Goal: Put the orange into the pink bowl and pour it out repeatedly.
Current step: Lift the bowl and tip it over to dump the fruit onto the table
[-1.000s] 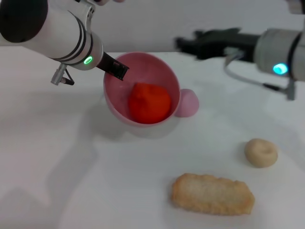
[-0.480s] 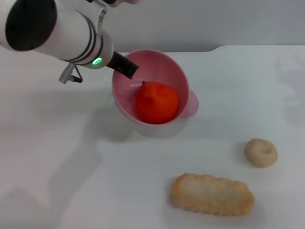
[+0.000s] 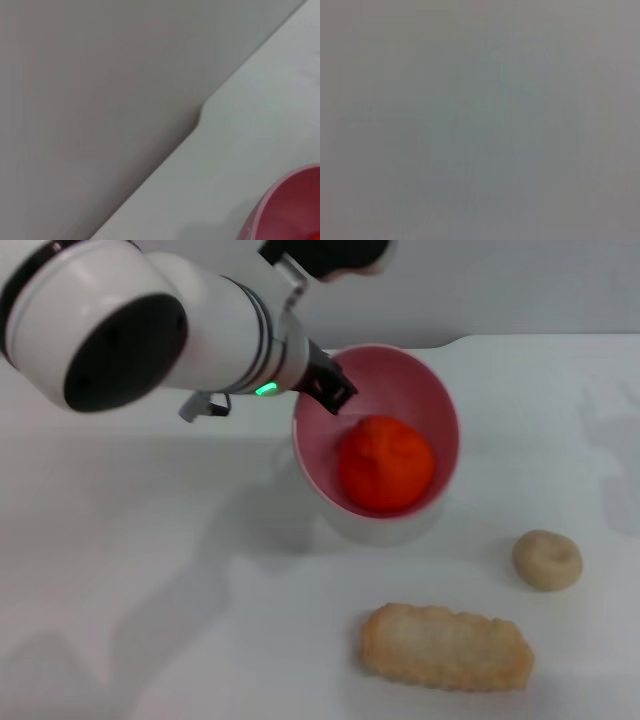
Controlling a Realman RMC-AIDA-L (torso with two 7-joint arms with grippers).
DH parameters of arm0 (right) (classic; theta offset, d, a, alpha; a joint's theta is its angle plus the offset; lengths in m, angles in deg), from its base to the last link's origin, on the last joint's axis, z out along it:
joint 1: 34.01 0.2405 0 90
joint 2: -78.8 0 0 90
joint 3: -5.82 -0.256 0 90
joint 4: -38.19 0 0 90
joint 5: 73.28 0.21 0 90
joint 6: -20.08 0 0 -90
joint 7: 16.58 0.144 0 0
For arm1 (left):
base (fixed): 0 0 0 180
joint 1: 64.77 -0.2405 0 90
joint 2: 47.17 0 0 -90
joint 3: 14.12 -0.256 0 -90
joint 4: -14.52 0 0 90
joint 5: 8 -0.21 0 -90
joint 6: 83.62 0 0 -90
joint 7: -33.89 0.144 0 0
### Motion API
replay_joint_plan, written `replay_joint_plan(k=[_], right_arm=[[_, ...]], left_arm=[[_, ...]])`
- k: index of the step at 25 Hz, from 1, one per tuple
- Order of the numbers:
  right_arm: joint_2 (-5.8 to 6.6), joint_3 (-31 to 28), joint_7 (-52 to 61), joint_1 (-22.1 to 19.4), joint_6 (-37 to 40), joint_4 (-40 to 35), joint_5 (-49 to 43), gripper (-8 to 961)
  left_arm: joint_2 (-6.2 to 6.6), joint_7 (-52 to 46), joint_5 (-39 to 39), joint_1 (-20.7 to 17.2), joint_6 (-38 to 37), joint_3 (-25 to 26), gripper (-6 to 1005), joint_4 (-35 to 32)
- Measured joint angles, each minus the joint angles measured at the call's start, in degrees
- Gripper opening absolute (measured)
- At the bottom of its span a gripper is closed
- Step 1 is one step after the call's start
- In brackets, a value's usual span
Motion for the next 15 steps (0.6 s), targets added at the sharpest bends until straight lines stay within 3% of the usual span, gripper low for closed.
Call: replay_joint_plan(k=[9,11,15], right_arm=[[-0.03,-2.4,2.4,-1.5,-1.2,-2.3,0.0,509],[-0.01,-3.5,4.0,-1.8,-2.2,-2.7,0.0,509],[0.08,-4.3,5.1,-1.8,-3.8,-2.8,0.0,509]], left_arm=[[-0.14,0.1,0.0,-0.6,-7.2,-5.1,80,-0.7],[0.05,1.0,-0.4,-1.8,-13.9,-6.7,81,-0.7],[0.15,2.2,-1.9,-3.1,-20.0,-8.5,82,-0.5]])
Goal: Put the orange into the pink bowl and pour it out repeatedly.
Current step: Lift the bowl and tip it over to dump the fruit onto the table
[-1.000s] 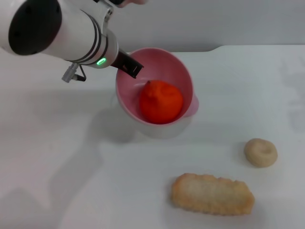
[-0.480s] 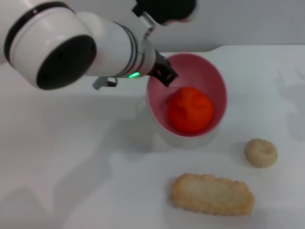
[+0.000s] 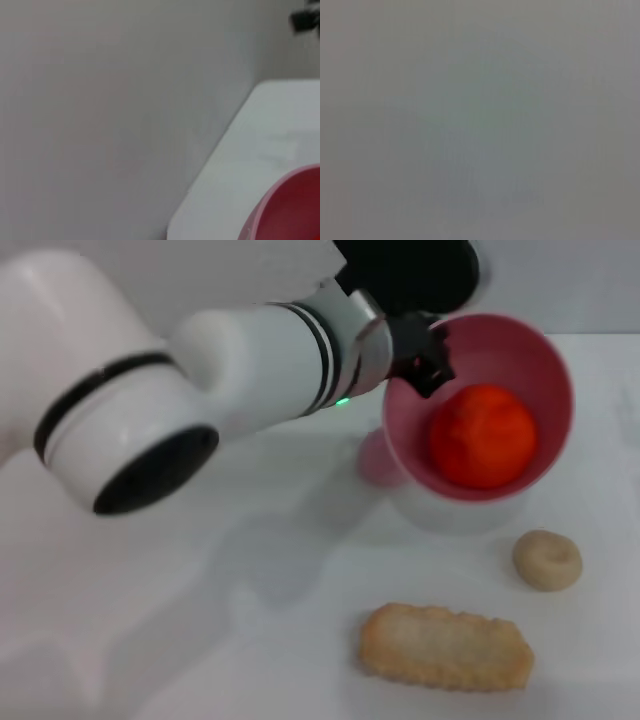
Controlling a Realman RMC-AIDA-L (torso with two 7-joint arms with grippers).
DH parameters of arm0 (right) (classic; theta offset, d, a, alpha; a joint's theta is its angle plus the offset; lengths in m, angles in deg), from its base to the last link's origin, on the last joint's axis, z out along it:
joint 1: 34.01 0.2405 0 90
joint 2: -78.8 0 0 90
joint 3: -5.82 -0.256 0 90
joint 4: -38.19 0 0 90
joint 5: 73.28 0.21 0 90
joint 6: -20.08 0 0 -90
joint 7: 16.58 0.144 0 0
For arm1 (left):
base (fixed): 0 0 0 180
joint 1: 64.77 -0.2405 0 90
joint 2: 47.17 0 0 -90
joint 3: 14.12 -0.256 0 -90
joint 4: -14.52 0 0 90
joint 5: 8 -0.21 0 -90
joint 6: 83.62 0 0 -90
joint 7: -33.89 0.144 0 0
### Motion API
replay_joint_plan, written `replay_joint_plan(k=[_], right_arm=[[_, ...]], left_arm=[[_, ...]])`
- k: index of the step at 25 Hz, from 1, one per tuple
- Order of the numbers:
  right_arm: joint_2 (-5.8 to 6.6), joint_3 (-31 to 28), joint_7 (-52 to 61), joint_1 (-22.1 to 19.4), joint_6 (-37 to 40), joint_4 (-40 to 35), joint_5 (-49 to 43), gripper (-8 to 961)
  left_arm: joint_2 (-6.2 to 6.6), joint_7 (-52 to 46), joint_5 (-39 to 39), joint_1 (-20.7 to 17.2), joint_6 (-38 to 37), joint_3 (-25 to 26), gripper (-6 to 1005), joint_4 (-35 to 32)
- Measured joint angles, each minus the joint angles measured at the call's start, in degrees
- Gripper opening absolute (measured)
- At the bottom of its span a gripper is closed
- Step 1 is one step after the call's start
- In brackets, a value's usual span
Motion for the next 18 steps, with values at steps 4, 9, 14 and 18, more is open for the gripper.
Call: replay_joint_plan(k=[4,9,14,18], right_arm=[[0.02,0.0,0.0,0.1,-0.7,0.0,0.0,509],[0.15,0.0,0.2,0.3,-2.2,-0.4,0.0,509],[0.18,0.0,0.3,0.4,-3.5,-1.3,0.0,509],[0.19,0.0,0.4,0.4,-4.8,-2.4,0.0,509]], left_arm=[[0.00,0.8,-2.5,-1.2,-5.6,-2.2,83,0.7],[0.00,0.9,-10.8,-3.6,-15.2,-5.5,84,2.4],[0.07,0.9,-18.5,-7.8,-27.0,-7.0,85,3.7],[0.08,0.9,-20.9,-9.7,-32.7,-7.0,86,4.8]])
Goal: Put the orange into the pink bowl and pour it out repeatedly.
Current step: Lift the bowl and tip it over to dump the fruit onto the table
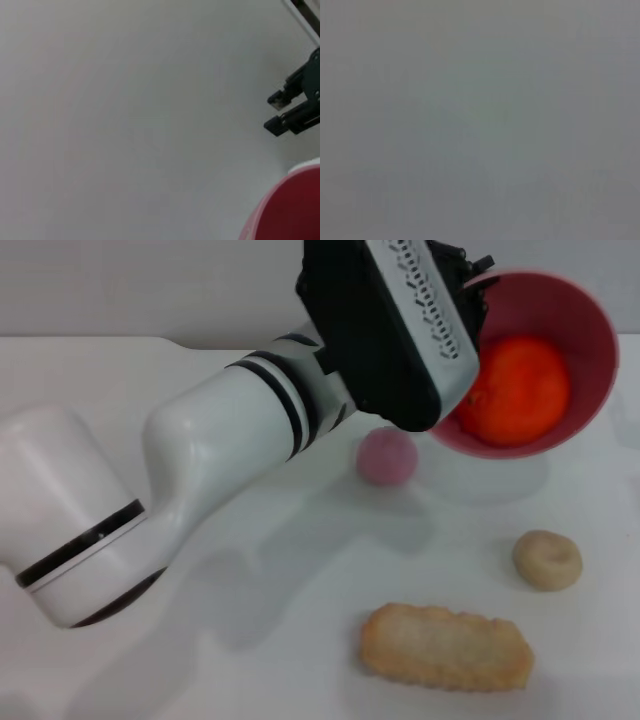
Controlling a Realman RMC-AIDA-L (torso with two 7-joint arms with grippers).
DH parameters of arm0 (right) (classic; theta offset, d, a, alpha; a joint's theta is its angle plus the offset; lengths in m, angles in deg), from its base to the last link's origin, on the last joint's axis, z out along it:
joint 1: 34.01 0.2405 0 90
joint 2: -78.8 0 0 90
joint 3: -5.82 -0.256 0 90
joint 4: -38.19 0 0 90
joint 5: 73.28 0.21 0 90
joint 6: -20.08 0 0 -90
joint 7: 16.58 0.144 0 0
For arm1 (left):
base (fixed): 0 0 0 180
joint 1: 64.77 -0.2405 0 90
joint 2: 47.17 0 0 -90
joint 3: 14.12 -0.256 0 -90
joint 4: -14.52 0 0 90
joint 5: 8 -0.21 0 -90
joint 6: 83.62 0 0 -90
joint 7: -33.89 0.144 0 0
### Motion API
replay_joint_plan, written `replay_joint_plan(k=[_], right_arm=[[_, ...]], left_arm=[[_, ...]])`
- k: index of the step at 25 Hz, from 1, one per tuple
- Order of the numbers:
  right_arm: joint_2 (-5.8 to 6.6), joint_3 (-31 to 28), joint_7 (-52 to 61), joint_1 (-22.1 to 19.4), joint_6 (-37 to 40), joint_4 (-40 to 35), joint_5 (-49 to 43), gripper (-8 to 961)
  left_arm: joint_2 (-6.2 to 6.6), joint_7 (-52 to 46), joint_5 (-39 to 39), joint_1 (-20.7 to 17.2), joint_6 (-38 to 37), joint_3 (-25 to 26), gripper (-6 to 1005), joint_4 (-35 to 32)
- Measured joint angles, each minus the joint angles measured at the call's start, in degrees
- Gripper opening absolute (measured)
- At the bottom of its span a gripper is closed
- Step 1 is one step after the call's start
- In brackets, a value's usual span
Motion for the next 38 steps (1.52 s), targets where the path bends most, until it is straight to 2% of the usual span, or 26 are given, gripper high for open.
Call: replay_joint_plan(k=[2,3,6,16,24,31,37,38], right_arm=[[0.00,0.0,0.0,0.0,-0.1,-0.1,0.0,509],[0.00,0.0,0.0,0.0,-0.2,-0.2,0.1,509],[0.00,0.0,0.1,0.2,-0.9,-0.6,0.4,509],[0.00,0.3,0.1,0.3,-2.8,-1.5,0.5,508],[0.00,0.3,0.2,0.3,-3.4,-2.0,0.5,508],[0.05,0.4,0.2,0.8,-4.1,-2.0,0.5,508],[0.15,0.4,0.5,1.0,-4.4,-1.7,0.5,508],[0.16,0.4,0.6,1.0,-4.4,-1.7,0.5,508]], left_arm=[[0.00,0.0,0.0,0.0,0.0,0.0,87,0.0],[-0.05,0.0,-1.1,-1.3,-7.2,0.9,87,2.5],[-0.09,0.0,-1.1,-1.6,-11.8,1.3,88,4.8],[-0.10,2.2,-1.1,-3.0,-16.7,2.9,90,6.2],[-0.09,2.2,-0.9,-3.2,-17.1,3.0,92,6.2],[-0.18,2.1,-0.6,-3.5,-21.3,3.8,94,7.5],[-0.04,2.9,-1.0,-3.2,-21.0,3.9,96,7.6],[0.00,6.1,-1.0,-3.1,-20.8,4.0,96,7.9]])
